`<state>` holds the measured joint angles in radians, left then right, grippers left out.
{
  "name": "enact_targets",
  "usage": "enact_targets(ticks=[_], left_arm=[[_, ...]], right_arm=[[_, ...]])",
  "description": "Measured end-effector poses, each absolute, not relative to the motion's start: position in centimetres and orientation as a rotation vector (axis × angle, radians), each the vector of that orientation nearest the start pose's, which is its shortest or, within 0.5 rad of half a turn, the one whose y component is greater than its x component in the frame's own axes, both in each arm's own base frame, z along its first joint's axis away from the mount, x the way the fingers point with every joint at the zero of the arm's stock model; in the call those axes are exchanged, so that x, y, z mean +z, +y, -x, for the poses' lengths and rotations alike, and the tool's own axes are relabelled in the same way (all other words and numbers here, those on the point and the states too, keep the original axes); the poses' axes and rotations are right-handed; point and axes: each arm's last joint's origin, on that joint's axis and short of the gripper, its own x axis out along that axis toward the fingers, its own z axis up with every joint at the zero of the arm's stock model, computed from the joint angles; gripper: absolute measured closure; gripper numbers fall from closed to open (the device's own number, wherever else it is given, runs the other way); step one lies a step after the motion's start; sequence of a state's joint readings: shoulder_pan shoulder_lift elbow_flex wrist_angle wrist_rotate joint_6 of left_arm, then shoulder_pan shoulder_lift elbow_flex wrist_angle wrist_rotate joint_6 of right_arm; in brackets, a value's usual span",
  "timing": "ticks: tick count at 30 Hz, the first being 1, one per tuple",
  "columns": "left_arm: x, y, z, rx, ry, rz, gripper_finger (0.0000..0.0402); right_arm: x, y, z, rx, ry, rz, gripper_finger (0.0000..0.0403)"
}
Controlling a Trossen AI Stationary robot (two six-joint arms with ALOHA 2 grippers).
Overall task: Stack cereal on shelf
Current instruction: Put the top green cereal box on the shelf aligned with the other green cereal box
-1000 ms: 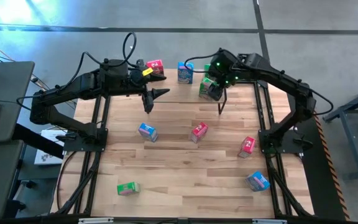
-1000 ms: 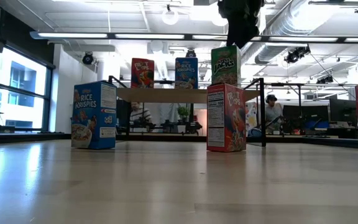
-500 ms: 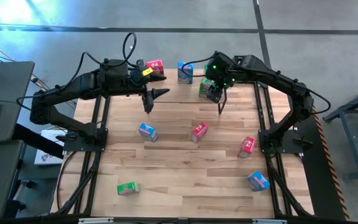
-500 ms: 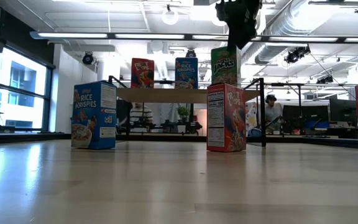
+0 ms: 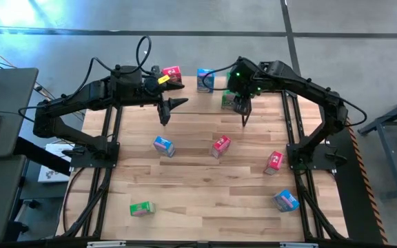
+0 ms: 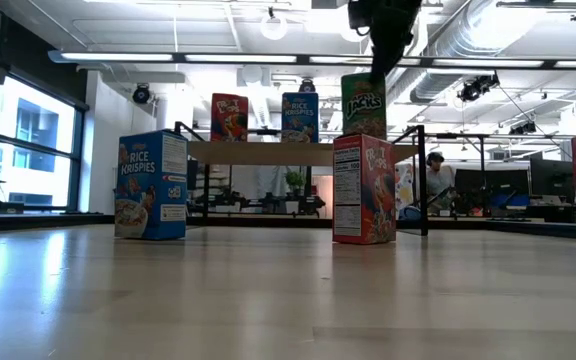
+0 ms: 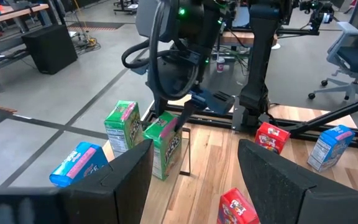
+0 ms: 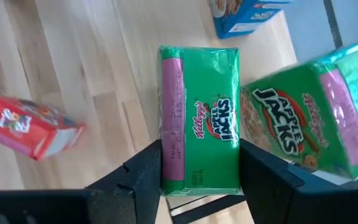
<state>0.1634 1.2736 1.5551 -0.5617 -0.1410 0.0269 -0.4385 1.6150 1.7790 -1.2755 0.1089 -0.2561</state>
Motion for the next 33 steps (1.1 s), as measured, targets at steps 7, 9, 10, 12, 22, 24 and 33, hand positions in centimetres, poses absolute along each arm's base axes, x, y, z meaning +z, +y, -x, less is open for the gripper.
enact_targets(ticks=[7, 9, 10, 12, 22, 24, 33], left_arm=[[45.5, 4.5, -25.0, 0.299, 0.285, -0.023, 0.0176], [45.5, 4.5, -25.0, 0.298, 0.285, -0.022, 0.0176], [45.5, 4.5, -25.0, 0.300, 0.284, -0.014, 0.0176], [45.5, 4.5, -25.0, 0.302, 0.282, 0.002, 0.0176], [45.5, 4.5, -25.0, 0.302, 0.282, 0.001, 0.0176], [45.5, 4.5, -25.0, 0.302, 0.282, 0.001, 0.0176], [45.5, 4.5, -25.0, 0.302, 0.282, 0.000, 0.0176]], right_arm=[[38.0, -13.9, -27.3, -0.311, 1.194, 0.156, 0.0221], [38.0, -14.3, -27.0, -0.292, 1.200, 0.169, 0.0222], [38.0, -14.5, -26.9, -0.281, 1.203, 0.171, 0.0222], [38.0, -14.8, -26.7, -0.254, 1.203, 0.185, 0.0222], [38.1, -15.3, -26.6, -0.187, 1.210, 0.311, 0.0222], [38.1, -15.4, -26.6, -0.188, 1.211, 0.320, 0.0222], [38.1, -16.6, -25.8, -0.216, 1.216, 0.285, 0.0222]])
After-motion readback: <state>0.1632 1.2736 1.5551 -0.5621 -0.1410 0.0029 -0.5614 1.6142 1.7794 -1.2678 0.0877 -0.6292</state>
